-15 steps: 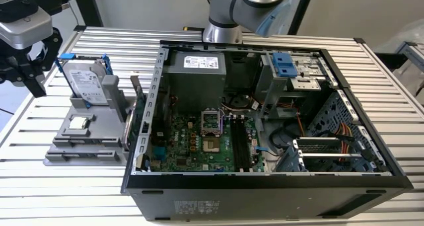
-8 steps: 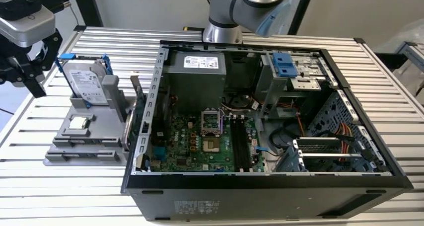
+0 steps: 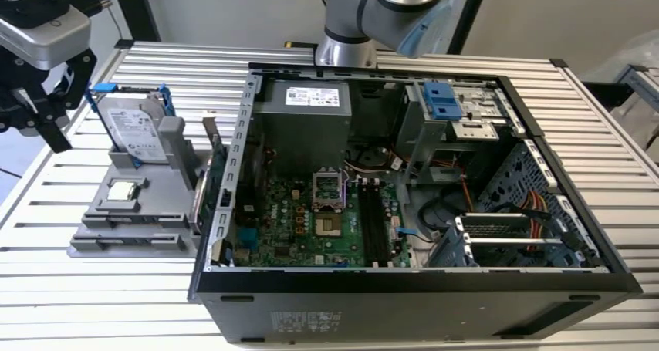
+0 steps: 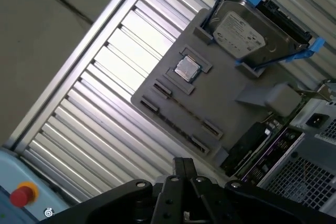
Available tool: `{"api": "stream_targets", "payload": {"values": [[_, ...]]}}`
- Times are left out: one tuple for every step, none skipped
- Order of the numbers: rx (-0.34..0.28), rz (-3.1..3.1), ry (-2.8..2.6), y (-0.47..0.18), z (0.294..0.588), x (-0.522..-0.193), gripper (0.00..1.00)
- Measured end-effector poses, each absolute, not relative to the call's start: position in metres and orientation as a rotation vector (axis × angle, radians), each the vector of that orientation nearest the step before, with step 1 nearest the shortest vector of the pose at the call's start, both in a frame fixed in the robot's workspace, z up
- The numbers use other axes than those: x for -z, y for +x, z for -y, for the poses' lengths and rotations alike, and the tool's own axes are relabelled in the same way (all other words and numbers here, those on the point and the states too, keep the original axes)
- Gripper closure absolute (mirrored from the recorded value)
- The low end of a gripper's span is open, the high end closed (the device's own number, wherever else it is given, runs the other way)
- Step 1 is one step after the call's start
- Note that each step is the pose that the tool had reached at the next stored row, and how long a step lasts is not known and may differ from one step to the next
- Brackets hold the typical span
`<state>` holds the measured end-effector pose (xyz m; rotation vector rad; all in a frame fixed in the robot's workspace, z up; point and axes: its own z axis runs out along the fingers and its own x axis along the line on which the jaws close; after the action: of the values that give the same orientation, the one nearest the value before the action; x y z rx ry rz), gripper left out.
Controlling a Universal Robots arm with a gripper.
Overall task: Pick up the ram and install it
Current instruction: 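Pick up the ram and move it above insertion slot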
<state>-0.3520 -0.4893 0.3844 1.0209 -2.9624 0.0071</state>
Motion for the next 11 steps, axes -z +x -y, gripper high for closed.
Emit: {"api": "stream_targets", "payload": {"values": [[-0.009,2.959,1.031,-0.352,0.4893,-0.3844,1.0],[-0.01,2.955,1.04,-0.352,0.4893,-0.3844,1.0],[-0.012,2.951,1.051,-0.352,0.4893,-0.3844,1.0],[-0.013,2.947,1.06,-0.352,0.4893,-0.3844,1.0],[-0.015,2.943,1.071,-0.352,0.4893,-0.3844,1.0],[-0.016,2.939,1.081,-0.352,0.4893,-0.3844,1.0],[-0.017,2.935,1.092,-0.352,0.4893,-0.3844,1.0],[-0.018,2.931,1.102,-0.352,0.4893,-0.3844,1.0],[-0.018,2.928,1.111,-0.352,0.4893,-0.3844,1.0],[-0.018,2.924,1.12,-0.352,0.4893,-0.3844,1.0],[-0.018,2.92,1.131,-0.3519,0.489,-0.3844,1.0]]}}
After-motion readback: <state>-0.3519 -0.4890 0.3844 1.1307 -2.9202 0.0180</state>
